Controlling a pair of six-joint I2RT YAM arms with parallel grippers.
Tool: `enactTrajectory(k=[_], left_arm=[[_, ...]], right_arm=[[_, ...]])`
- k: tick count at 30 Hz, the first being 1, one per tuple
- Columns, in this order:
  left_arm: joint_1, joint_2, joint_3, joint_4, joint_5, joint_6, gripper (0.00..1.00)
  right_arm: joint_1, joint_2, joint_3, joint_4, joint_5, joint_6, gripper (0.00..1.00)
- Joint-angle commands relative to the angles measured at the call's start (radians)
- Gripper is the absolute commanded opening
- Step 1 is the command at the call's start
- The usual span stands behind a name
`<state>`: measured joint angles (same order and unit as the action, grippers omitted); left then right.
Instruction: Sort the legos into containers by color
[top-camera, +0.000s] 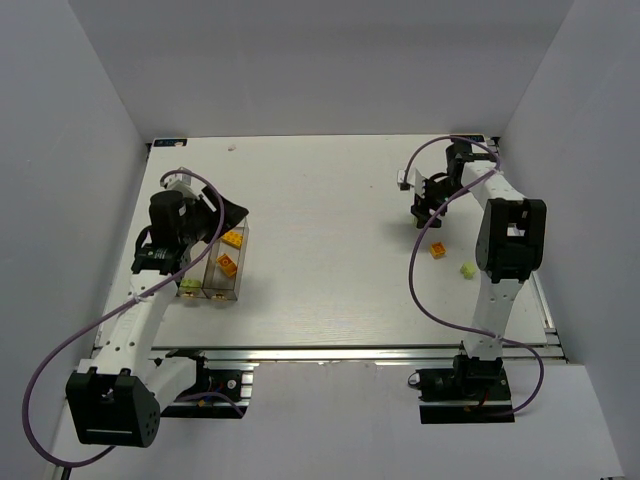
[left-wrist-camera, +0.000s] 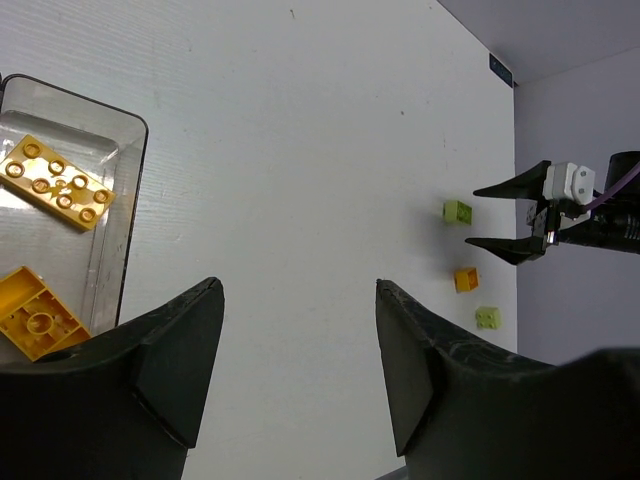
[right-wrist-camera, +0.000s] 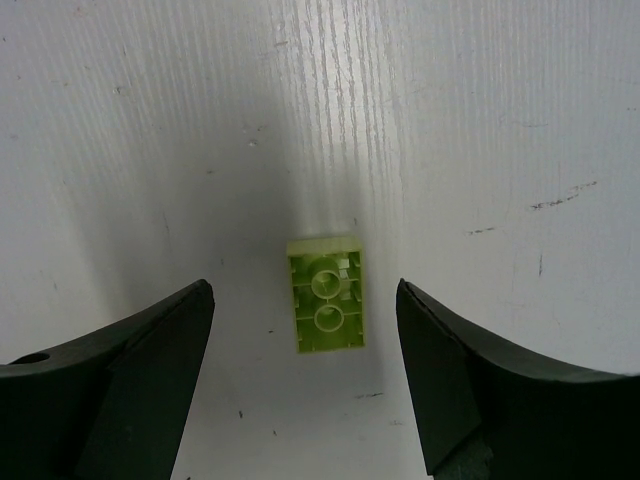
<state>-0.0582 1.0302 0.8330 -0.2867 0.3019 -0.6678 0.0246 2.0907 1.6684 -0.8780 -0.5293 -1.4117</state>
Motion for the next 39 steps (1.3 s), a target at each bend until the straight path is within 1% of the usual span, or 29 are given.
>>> enactTrajectory(k=[1,5,10,15,18,19,20,22,24,26,27,28,30,31,33,34,35,36,37,38,39], left_arm=[[-0.002,-0.019,-0.005,-0.006,-0.009,0.013,0.72],[-0.002,-0.016,0.009,-0.012,-0.007,0.016,0.72],[-0.002,-0.013,0.025,-0.017,0.0,0.014,0.72],[-0.002,-0.018,0.02,0.015,0.048,-0.019,0.72],[-0.002,-0.019,0.002,0.076,0.103,-0.053,0.72],[0.0,-0.021,-0.014,0.092,0.12,-0.065,0.72],[-0.002,-0.021,-0.024,0.112,0.137,-0.091,0.72],[-0.002,-0.024,-0.046,0.182,0.187,-0.125,0.72],[-0.002,-0.024,-0.086,0.266,0.226,-0.186,0.72],[-0.006,-0.018,-0.126,0.329,0.27,-0.24,0.72],[-0.012,-0.013,-0.133,0.371,0.278,-0.256,0.74],[-0.029,-0.004,-0.144,0.388,0.287,-0.266,0.74],[-0.072,0.011,-0.159,0.426,0.287,-0.286,0.75],[-0.089,0.022,-0.163,0.435,0.281,-0.289,0.75],[-0.152,0.065,-0.156,0.455,0.273,-0.294,0.75],[-0.17,0.08,-0.152,0.461,0.263,-0.294,0.75],[-0.189,0.109,-0.147,0.466,0.258,-0.297,0.75],[-0.205,0.123,-0.14,0.483,0.253,-0.299,0.75],[-0.233,0.136,-0.138,0.494,0.249,-0.303,0.75],[-0.248,0.158,-0.137,0.507,0.243,-0.318,0.75],[-0.268,0.171,-0.133,0.535,0.243,-0.326,0.75]], right_arm=[[0.0,0.006,0.016,-0.004,0.018,-0.03,0.78],[0.0,0.028,0.01,0.039,0.041,-0.007,0.76],[0.001,0.055,0.016,0.051,0.058,-0.004,0.73],[0.001,0.068,0.014,0.063,0.054,0.006,0.68],[0.001,0.068,0.013,0.056,0.046,0.013,0.53],[0.001,0.062,0.013,0.051,0.042,0.013,0.4],[0.001,0.057,0.008,0.045,0.026,0.013,0.33],[0.001,0.023,-0.008,0.024,-0.001,0.014,0.26],[0.001,-0.013,-0.036,0.014,-0.076,0.019,0.23],[0.014,-0.078,-0.076,-0.006,-0.165,0.039,0.17],[0.023,-0.099,-0.088,-0.015,-0.197,0.054,0.15],[0.043,-0.145,-0.113,-0.028,-0.271,0.089,0.13],[0.072,-0.213,-0.139,-0.024,-0.346,0.161,0.1],[0.105,-0.236,-0.166,-0.018,-0.415,0.242,0.08],[0.15,-0.303,-0.205,0.052,-0.463,0.359,0.06],[0.2,-0.328,-0.226,0.092,-0.492,0.484,0.04],[0.227,-0.349,-0.27,0.173,-0.501,0.538,0.03],[0.256,-0.394,-0.291,0.215,-0.506,0.587,0.02],[0.311,-0.415,-0.311,0.259,-0.499,0.635,0.02],[0.336,-0.435,-0.352,0.355,-0.491,0.728,0.02],[0.359,-0.469,-0.369,0.4,-0.485,0.775,0.02]])
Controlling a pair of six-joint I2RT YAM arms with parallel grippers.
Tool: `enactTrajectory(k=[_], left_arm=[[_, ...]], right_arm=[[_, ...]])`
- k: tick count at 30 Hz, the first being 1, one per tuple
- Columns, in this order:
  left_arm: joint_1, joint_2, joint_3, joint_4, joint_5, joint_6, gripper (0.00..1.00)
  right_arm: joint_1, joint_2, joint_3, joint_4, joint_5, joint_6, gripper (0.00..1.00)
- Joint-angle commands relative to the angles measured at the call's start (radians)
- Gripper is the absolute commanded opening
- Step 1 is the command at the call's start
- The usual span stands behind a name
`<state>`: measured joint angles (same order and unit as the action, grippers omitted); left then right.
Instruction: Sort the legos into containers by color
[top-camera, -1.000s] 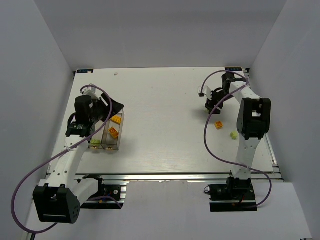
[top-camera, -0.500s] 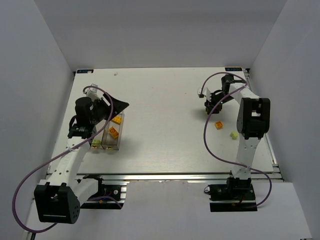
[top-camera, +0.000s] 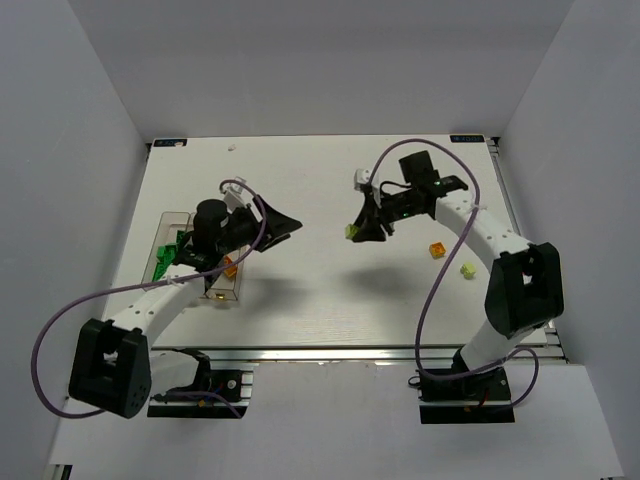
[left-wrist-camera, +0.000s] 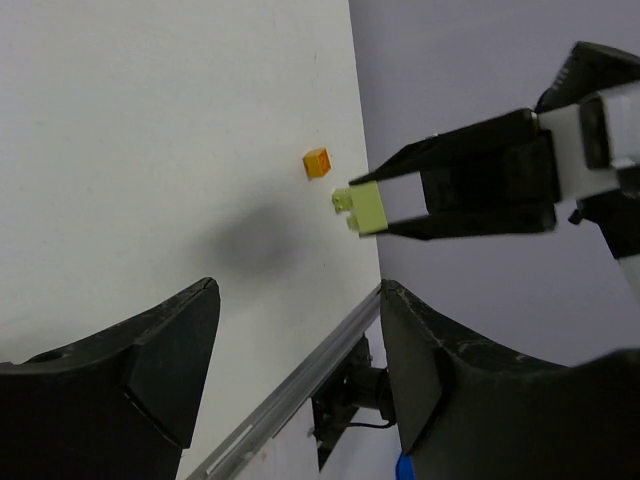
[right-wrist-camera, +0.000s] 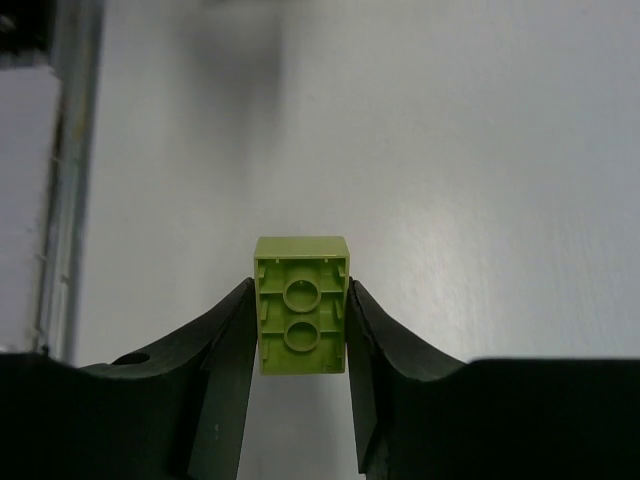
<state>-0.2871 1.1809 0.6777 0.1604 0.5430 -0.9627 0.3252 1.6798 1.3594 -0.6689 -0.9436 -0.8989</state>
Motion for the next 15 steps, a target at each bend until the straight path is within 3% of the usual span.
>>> enactTrajectory(k=[1,5,15], left_arm=[[-0.05,0.032,0.028,0.1,0.003,-0.037,0.75],[-0.098,0.078,0.057,0.128,0.002,-0.048,0.75],[-0.176,0.121,0.056,0.159,0.008,-0.071,0.75]], right_arm=[[0.099,-0.075,-0.074,0.227,-0.057,0.296,0.02],[0.181,-0.111,-0.094,0.31,0.018,0.365,0.03],[0.235,-0.1,-0.075,0.341,0.115,0.394,0.03]])
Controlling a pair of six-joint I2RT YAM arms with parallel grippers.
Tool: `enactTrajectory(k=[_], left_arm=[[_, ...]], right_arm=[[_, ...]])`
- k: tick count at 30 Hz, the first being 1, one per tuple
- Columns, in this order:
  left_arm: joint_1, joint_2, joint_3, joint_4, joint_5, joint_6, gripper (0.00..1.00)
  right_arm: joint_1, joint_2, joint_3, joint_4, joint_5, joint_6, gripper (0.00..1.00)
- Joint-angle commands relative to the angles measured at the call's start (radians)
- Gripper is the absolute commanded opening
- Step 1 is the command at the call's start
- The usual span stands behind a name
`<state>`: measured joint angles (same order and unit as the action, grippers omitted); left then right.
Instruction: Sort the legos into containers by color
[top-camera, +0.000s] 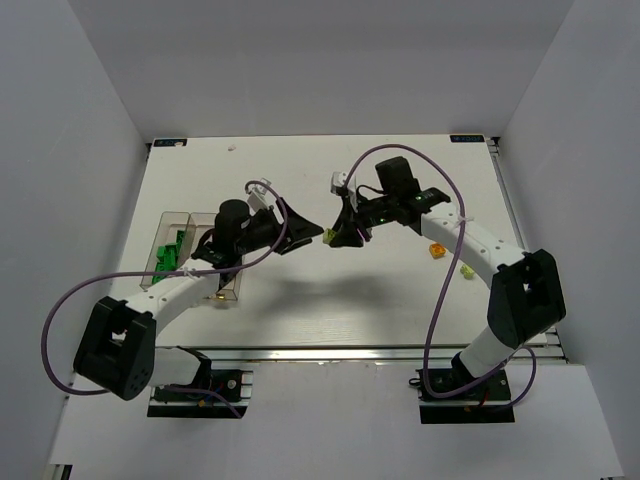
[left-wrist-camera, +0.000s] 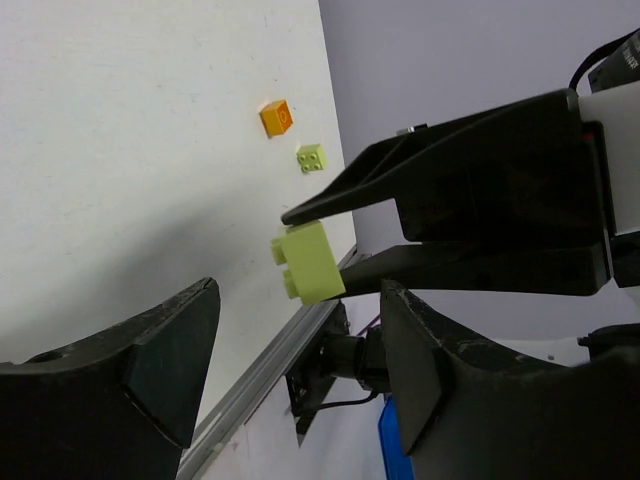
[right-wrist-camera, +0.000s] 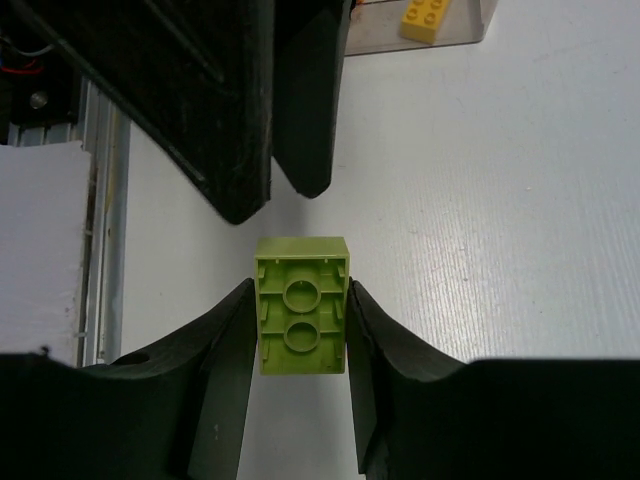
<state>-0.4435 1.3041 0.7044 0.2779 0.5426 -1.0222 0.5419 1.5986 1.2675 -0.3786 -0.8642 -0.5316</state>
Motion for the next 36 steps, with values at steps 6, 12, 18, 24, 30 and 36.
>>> enactTrajectory(k=[6,12,18,24,30,36], left_arm=[[-0.05,0.029,0.035,0.055,0.011,-0.029,0.74],[-0.063,0.055,0.044,0.046,0.002,-0.032,0.66],[-0.064,0.064,0.04,0.056,0.0,-0.038,0.33],[-0.064,0.069,0.067,0.018,-0.018,-0.016,0.0],[-0.049,0.001,0.182,-0.332,-0.202,0.158,0.0],[0.066,-0.075,0.265,-0.77,-0.525,0.336,0.0]], right_arm=[[0.055,-0.025,0.016,0.06,0.076,0.022,0.03],[0.072,-0.038,0.024,0.067,0.085,0.027,0.03],[0.078,-0.052,0.017,0.063,0.09,0.024,0.08],[0.081,-0.06,0.007,0.061,0.137,0.005,0.63],[0.067,-0.086,-0.048,0.101,0.269,0.004,0.89],[-0.014,-0.134,-0.131,0.112,0.324,-0.001,0.89]])
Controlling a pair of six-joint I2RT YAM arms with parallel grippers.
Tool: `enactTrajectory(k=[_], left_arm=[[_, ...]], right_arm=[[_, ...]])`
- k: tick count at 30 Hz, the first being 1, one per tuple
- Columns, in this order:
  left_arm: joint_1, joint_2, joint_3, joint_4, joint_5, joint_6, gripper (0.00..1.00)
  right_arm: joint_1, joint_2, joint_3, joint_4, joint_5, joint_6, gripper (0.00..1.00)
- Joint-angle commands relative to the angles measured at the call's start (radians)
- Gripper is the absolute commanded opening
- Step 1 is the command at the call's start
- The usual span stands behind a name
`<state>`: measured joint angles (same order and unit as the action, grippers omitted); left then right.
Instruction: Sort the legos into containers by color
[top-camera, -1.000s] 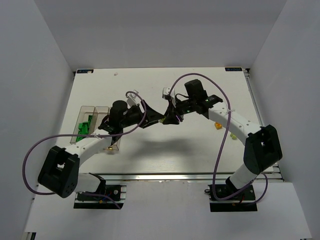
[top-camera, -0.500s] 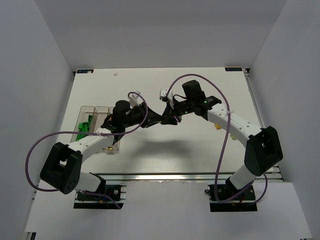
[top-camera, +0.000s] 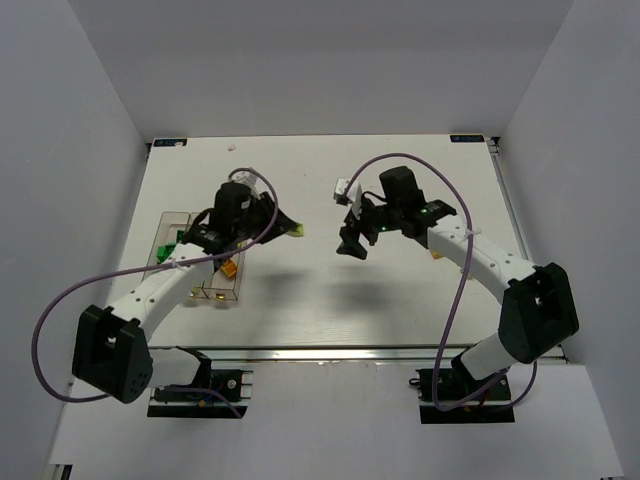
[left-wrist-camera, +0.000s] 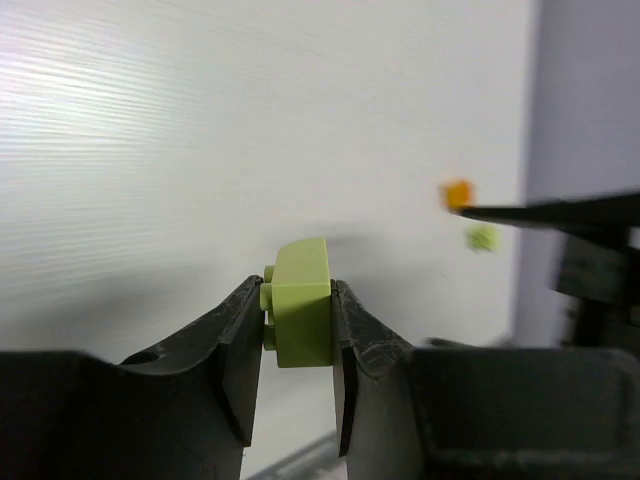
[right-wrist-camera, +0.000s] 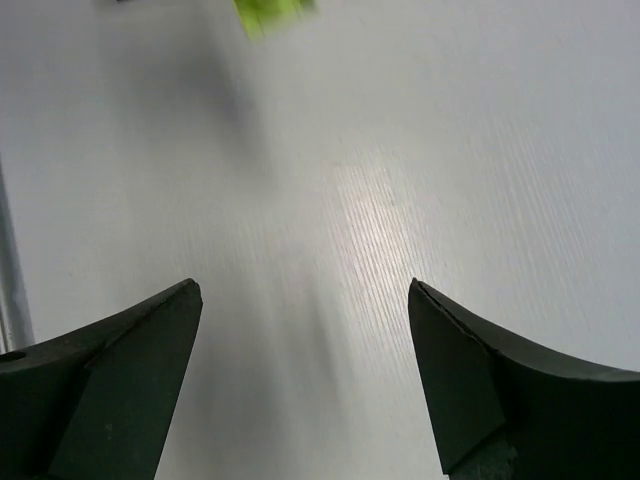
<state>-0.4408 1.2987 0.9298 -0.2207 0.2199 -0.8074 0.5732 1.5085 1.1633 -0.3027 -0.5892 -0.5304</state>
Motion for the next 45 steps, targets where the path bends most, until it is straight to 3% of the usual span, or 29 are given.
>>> enactTrajectory(k=[1,5,6,8,10,16,22,24,27,28,31,35,40,45], left_arm=[[0.085,-0.085,0.041,-0.342,-0.274,0.154,0.0],[0.209,-0.136,0.064,-0.476,-0.42,0.243,0.0],[0.22,-0.137,0.075,-0.497,-0.45,0.273,0.0],[0.249,-0.128,0.078,-0.539,-0.52,0.3,0.0],[0.272,-0.101,0.083,-0.56,-0.557,0.332,0.0],[0.31,-0.033,0.089,-0.537,-0.663,0.387,0.0],[0.33,0.005,0.095,-0.494,-0.7,0.43,0.0],[0.336,0.022,0.083,-0.48,-0.699,0.441,0.01],[0.341,0.043,0.066,-0.465,-0.697,0.447,0.19],[0.343,0.047,0.061,-0.462,-0.7,0.447,0.35],[0.344,0.044,0.044,-0.447,-0.706,0.445,0.58],[0.347,0.04,0.046,-0.445,-0.709,0.438,0.73],[0.35,0.017,0.075,-0.453,-0.671,0.424,0.85],[0.35,-0.044,0.073,-0.421,-0.526,0.373,0.87]], right_arm=[[-0.058,-0.057,-0.037,0.036,0.046,-0.005,0.88],[-0.133,-0.083,-0.083,0.014,0.029,-0.022,0.59],[-0.144,-0.09,-0.089,0.007,0.025,-0.023,0.41],[-0.176,-0.105,-0.105,0.005,0.022,-0.017,0.26],[-0.196,-0.119,-0.12,0.01,0.022,-0.011,0.26],[-0.259,-0.136,-0.126,-0.003,0.034,-0.003,0.41],[-0.3,-0.136,-0.126,-0.016,0.042,-0.011,0.5],[-0.311,-0.136,-0.126,-0.021,0.055,-0.016,0.58],[-0.322,-0.136,-0.129,-0.015,0.1,-0.022,0.76],[-0.326,-0.139,-0.135,0.002,0.127,-0.016,0.89],[-0.363,-0.146,-0.16,0.069,0.242,0.029,0.89],[-0.432,-0.119,-0.139,0.073,0.253,0.075,0.89],[-0.521,-0.088,-0.091,-0.031,0.204,0.098,0.89],[-0.555,-0.088,-0.067,-0.163,0.249,0.04,0.72]])
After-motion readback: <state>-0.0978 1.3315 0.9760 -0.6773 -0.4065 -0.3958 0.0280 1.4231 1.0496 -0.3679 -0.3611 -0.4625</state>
